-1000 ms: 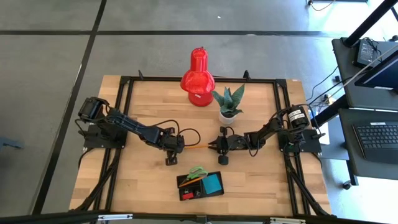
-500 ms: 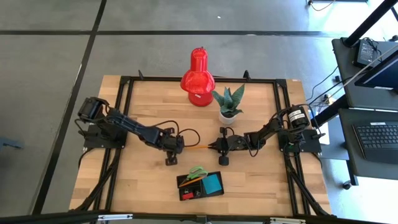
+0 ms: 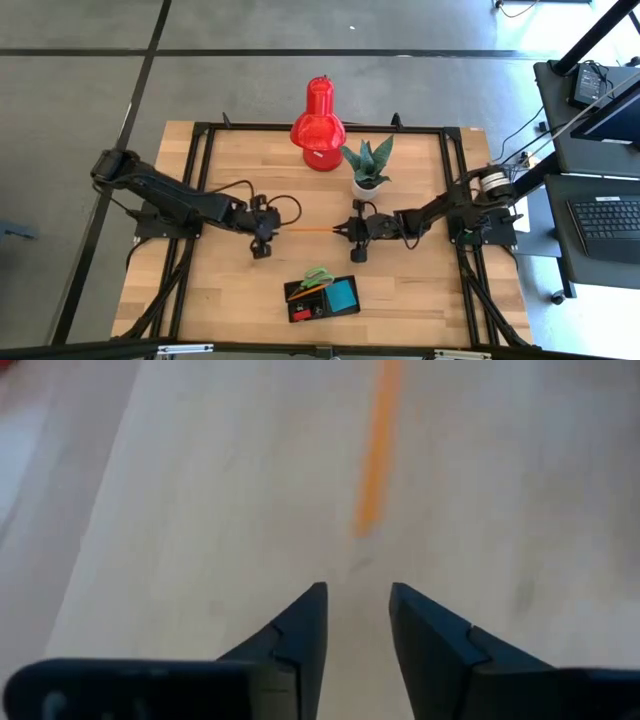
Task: Pick and place office supplies into organizer
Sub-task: Put the yellow pencil into the desk organizer
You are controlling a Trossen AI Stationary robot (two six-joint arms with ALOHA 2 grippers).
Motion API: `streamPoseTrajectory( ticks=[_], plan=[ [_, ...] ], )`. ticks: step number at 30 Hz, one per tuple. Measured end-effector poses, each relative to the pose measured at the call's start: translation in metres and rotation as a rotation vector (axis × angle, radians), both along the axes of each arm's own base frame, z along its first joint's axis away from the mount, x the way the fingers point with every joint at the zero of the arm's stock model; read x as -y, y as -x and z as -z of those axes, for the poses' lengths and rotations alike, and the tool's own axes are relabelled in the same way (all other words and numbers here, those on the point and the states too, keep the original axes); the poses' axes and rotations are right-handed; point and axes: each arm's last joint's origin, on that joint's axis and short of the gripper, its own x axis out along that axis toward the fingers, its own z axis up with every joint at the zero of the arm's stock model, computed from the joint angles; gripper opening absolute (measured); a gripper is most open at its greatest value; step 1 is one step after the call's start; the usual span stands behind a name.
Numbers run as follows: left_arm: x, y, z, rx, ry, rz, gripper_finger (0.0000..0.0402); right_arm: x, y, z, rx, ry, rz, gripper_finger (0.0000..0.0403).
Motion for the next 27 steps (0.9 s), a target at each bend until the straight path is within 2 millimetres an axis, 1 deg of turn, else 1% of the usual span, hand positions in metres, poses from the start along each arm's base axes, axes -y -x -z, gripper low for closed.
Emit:
streamPoseTrajectory(
  ticks=[2,4,7,13,16,20,25,27],
  plan=[
    [-0.003,0.010,0.007,-0.018,-0.006,-0.040,0.0105,-0.002,-0.003,-0.015,-0.015,0.055,-0.016,0.0026],
    [-0.003,0.015,0.010,0.002,0.013,-0.070,0.0104,-0.005,-0.006,-0.030,-0.061,0.140,0.000,0.0026],
    [-0.004,0.024,0.021,-0.017,0.028,-0.102,0.0105,-0.010,-0.011,-0.056,-0.160,0.278,0.030,0.0026],
    [-0.007,0.036,0.036,-0.048,0.043,-0.164,0.0105,-0.030,-0.024,-0.117,-0.304,0.517,-0.045,0.0026],
    [-0.009,0.042,0.043,-0.064,0.043,-0.185,0.0102,-0.044,-0.024,-0.146,-0.405,0.635,-0.093,0.0026],
    [-0.011,0.052,0.054,-0.094,0.054,-0.242,0.0103,-0.067,-0.020,-0.186,-0.448,0.697,-0.140,0.0026],
    [-0.013,0.056,0.060,-0.071,0.054,-0.271,0.0104,-0.099,-0.015,-0.230,-0.344,0.695,-0.189,0.0026],
    [-0.013,0.056,0.061,-0.059,0.055,-0.272,0.0104,-0.109,-0.010,-0.242,-0.324,0.662,-0.207,0.0026]
  ],
)
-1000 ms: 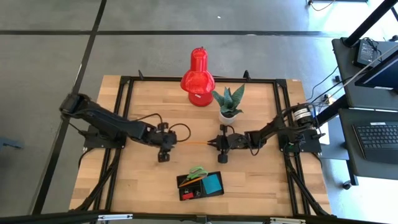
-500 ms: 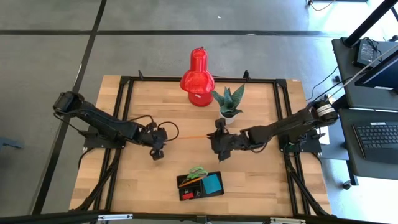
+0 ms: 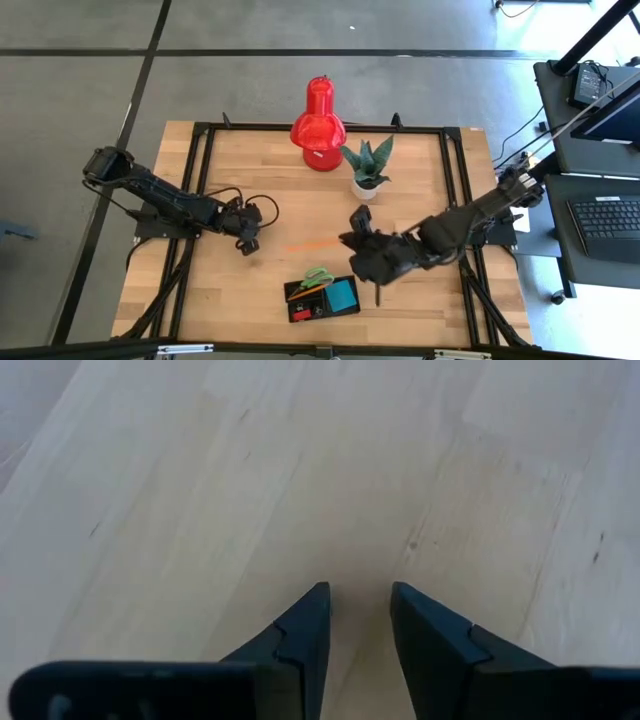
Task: Pick and place office supplies into organizer
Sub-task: Put the yellow pencil into the desk organizer
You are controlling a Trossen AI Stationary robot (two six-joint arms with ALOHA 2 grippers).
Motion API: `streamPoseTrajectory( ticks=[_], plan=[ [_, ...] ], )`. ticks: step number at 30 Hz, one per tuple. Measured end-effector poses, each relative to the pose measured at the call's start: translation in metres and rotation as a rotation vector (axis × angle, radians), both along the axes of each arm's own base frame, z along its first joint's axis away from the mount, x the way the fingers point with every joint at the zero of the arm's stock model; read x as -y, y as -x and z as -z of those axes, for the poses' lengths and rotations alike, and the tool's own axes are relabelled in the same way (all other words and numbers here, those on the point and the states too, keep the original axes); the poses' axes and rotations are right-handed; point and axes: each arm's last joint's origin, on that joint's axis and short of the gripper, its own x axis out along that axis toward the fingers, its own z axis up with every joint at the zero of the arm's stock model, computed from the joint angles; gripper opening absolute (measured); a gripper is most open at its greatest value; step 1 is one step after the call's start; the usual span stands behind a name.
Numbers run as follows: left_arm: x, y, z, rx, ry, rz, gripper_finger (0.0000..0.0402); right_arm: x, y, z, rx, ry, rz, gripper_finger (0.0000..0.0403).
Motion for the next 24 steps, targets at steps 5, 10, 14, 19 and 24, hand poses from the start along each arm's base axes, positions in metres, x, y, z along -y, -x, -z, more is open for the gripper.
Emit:
streamPoseTrajectory(
  ticks=[5,10,14,19,24],
  plan=[
    [0.000,-0.001,-0.001,0.018,0.005,-0.003,0.0104,-0.018,0.006,-0.018,-0.020,-0.193,0.031,0.0026],
    [0.000,-0.001,-0.001,0.032,0.003,-0.004,0.0104,-0.037,-0.002,-0.016,-0.126,-0.297,0.013,0.0026],
    [0.000,-0.002,-0.002,0.039,0.002,-0.007,0.0104,-0.046,-0.012,-0.014,-0.226,-0.317,0.069,0.0026],
    [-0.001,-0.003,-0.002,0.054,-0.007,-0.012,0.0104,-0.048,-0.028,0.000,-0.330,-0.267,0.159,0.0026],
    [-0.001,-0.004,-0.002,0.061,-0.027,-0.021,0.0104,-0.050,-0.040,0.011,-0.390,-0.278,0.159,0.0026]
  ],
)
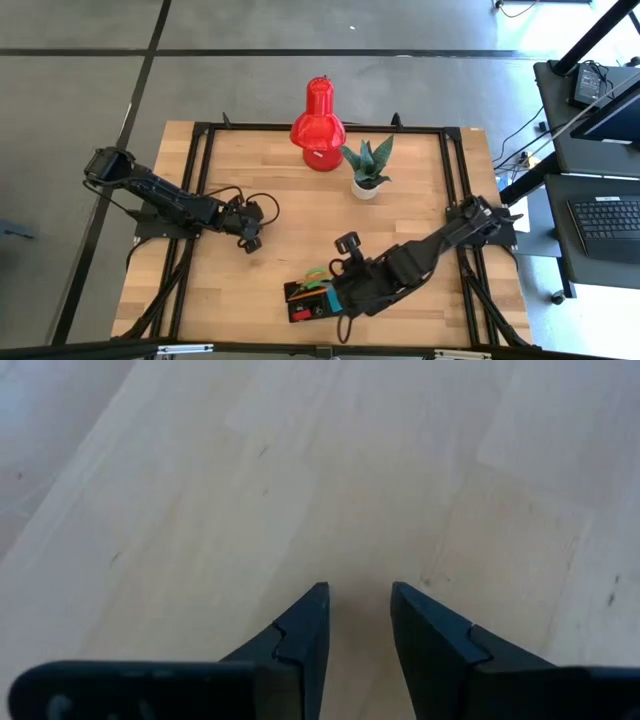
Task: Pick and place office supplies into organizer
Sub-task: Put the yellow pencil into the desk organizer
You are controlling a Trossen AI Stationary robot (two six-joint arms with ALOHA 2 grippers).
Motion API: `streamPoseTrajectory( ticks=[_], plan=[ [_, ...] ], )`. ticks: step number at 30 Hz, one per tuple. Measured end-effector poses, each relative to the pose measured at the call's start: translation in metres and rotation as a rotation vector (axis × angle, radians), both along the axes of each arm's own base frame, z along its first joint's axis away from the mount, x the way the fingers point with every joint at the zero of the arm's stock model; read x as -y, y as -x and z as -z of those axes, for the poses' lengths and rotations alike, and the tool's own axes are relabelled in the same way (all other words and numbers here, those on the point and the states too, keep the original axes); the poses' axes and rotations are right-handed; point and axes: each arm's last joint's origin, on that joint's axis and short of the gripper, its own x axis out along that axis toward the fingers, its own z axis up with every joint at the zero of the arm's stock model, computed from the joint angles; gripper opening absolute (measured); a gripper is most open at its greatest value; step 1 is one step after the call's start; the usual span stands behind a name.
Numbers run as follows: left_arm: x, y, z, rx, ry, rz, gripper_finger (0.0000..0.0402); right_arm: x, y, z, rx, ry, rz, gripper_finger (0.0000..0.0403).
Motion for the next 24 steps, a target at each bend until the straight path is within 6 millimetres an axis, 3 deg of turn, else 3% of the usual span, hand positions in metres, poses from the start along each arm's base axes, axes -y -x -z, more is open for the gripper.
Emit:
streamPoseTrajectory(
  ticks=[12,24],
  plan=[
    [0.000,0.000,0.000,0.001,-0.003,-0.001,0.0104,-0.002,-0.008,0.003,0.016,-0.071,-0.006,0.0026],
    [0.000,0.000,0.000,0.003,-0.003,-0.001,0.0104,0.002,-0.022,0.038,-0.016,-0.074,-0.075,0.0026]
  ],
)
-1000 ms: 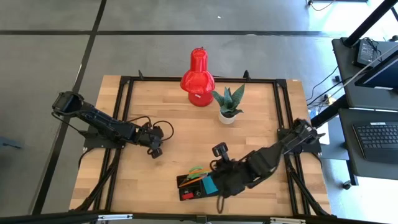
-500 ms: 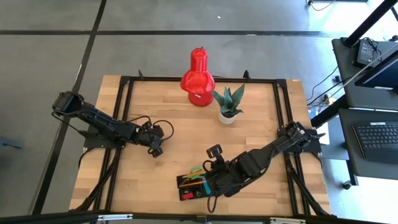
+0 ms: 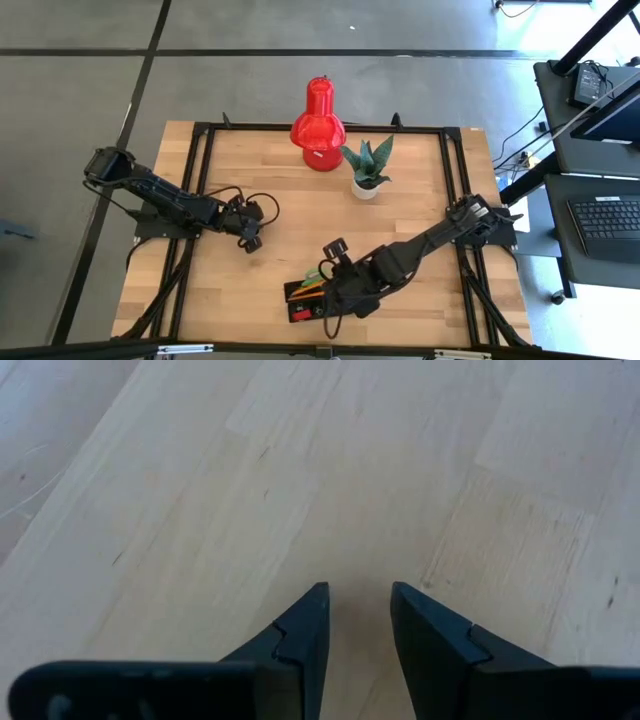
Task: Pick and place office supplies into organizer
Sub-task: Put the yellow pencil into the desk organizer, then return to Home Position
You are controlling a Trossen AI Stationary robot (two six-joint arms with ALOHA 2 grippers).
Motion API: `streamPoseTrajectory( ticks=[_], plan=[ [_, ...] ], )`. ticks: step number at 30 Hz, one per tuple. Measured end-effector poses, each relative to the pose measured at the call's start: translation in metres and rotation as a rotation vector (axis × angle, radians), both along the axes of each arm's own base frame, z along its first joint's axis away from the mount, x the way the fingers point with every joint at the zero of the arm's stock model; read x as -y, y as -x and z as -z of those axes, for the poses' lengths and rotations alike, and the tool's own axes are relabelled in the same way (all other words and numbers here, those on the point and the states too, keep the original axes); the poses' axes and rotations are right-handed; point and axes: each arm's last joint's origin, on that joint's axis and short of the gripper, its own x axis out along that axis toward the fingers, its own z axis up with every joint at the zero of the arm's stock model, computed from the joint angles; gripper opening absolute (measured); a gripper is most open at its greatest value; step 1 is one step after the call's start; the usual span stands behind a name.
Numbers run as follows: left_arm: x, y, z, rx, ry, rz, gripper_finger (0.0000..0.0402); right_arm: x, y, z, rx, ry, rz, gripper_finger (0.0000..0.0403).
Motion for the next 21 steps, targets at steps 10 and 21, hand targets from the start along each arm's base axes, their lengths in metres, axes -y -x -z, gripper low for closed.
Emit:
streamPoseTrajectory(
  ticks=[10,21],
  plan=[
    [0.000,0.000,0.000,0.001,0.000,0.000,0.0104,0.011,-0.009,0.020,-0.048,-0.065,-0.014,0.0033],
    [0.000,0.000,0.000,0.004,-0.010,-0.006,0.0104,0.011,-0.010,0.019,-0.034,-0.056,-0.048,0.0089]
  ],
)
